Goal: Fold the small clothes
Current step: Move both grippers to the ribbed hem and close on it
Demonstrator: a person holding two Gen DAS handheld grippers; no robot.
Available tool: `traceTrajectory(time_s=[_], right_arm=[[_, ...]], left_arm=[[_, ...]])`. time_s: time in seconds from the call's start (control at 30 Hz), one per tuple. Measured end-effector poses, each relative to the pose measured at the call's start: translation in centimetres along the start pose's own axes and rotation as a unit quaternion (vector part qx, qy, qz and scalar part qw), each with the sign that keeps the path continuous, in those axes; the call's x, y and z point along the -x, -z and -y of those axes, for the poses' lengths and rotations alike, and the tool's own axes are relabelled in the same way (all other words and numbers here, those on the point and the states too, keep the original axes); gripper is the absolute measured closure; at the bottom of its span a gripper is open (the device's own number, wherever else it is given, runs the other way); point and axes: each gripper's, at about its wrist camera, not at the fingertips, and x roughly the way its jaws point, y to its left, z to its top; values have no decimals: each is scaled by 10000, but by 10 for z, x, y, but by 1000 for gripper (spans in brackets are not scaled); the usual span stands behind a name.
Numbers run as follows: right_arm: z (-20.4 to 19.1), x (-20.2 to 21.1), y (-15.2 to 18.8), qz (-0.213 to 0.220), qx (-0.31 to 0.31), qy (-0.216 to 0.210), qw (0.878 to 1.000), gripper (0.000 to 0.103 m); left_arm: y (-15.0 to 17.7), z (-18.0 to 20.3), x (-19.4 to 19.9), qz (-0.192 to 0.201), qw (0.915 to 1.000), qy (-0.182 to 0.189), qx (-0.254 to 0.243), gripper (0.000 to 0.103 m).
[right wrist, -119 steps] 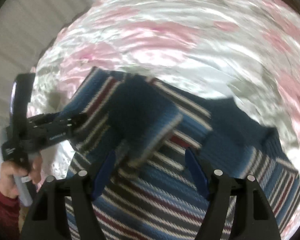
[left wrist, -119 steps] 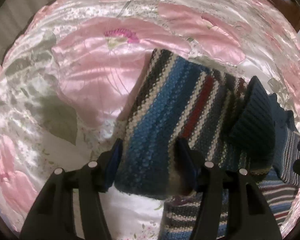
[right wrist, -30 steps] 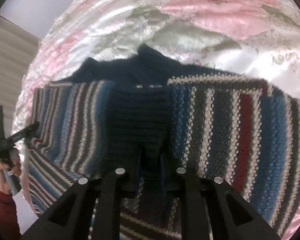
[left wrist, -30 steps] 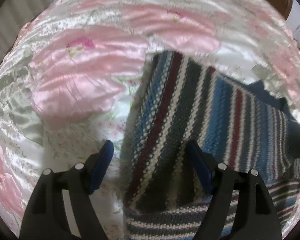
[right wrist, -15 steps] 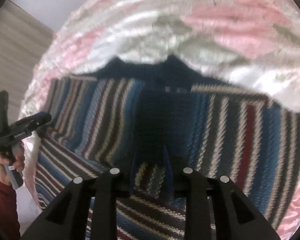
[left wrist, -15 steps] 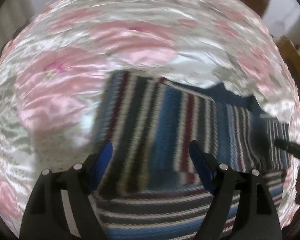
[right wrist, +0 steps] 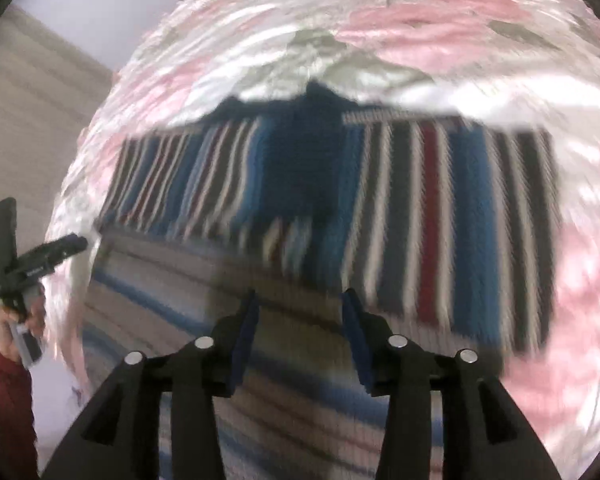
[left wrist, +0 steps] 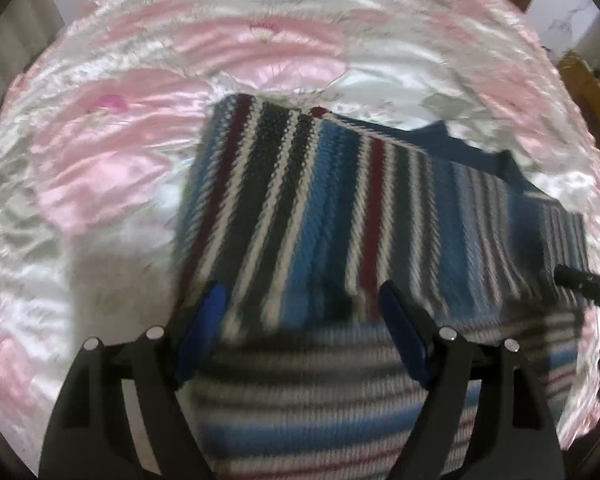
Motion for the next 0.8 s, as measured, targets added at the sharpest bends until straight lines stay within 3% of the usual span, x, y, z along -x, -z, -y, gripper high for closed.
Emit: traceTrajectory(time_s=[0.1,0.27,0.4,0.57,0.8], right_arm=[[3,22,59,-84,124,347,9993,50],[11,44,156,-243,-53,421,9988,49],[8,56,217,-363,-121,534,9978,45],[7,62,269,-463,-345,311,9978,43],[8,42,299,-650,-523,260,9962,41]], left_arm=[[48,-5,28,-134,9997,-47,-175,14],[134,-19,48,-565,9977,-107,-364,13],[200,-32,59,-884,9960,-11,-109,13],[253,-35,66,-1026,9944,222,149,13],[303,-21,56,-1306,9892,600,275,13]])
